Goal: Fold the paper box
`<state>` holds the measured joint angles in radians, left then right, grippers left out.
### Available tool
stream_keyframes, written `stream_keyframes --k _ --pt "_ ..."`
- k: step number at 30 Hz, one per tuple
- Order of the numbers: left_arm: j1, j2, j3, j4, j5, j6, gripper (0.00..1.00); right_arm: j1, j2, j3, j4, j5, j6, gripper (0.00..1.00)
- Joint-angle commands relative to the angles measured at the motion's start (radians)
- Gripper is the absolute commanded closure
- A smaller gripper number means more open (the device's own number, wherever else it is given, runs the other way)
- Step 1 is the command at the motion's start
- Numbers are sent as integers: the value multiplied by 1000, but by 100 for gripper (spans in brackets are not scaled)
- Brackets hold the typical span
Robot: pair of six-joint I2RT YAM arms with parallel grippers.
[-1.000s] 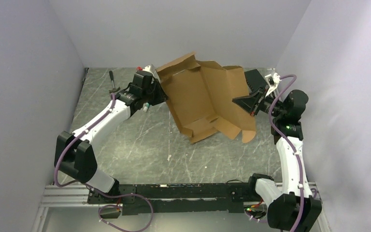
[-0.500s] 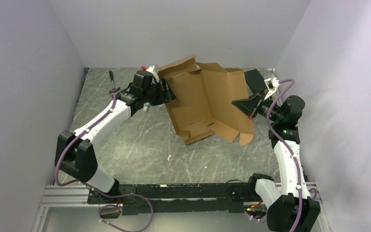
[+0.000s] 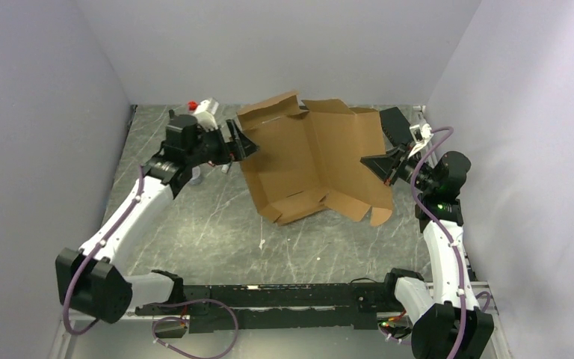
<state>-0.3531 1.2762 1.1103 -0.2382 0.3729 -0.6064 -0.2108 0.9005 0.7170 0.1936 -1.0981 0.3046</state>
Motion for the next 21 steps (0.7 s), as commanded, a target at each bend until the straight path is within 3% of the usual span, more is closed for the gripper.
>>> stream_keyframes --k 1,6,13,21 --pt "89 -106 -43 67 104 33 0 -4 -21 6 24 16 -21 100" --pt "201 -127 2 35 224 102 0 -4 -20 5 27 12 -22 100" --pt "238 -34 187 -94 274 392 1 -4 -18 1 31 3 -23 100" --pt "238 28 249 27 313 642 0 -4 -10 -8 55 -16 -6 100"
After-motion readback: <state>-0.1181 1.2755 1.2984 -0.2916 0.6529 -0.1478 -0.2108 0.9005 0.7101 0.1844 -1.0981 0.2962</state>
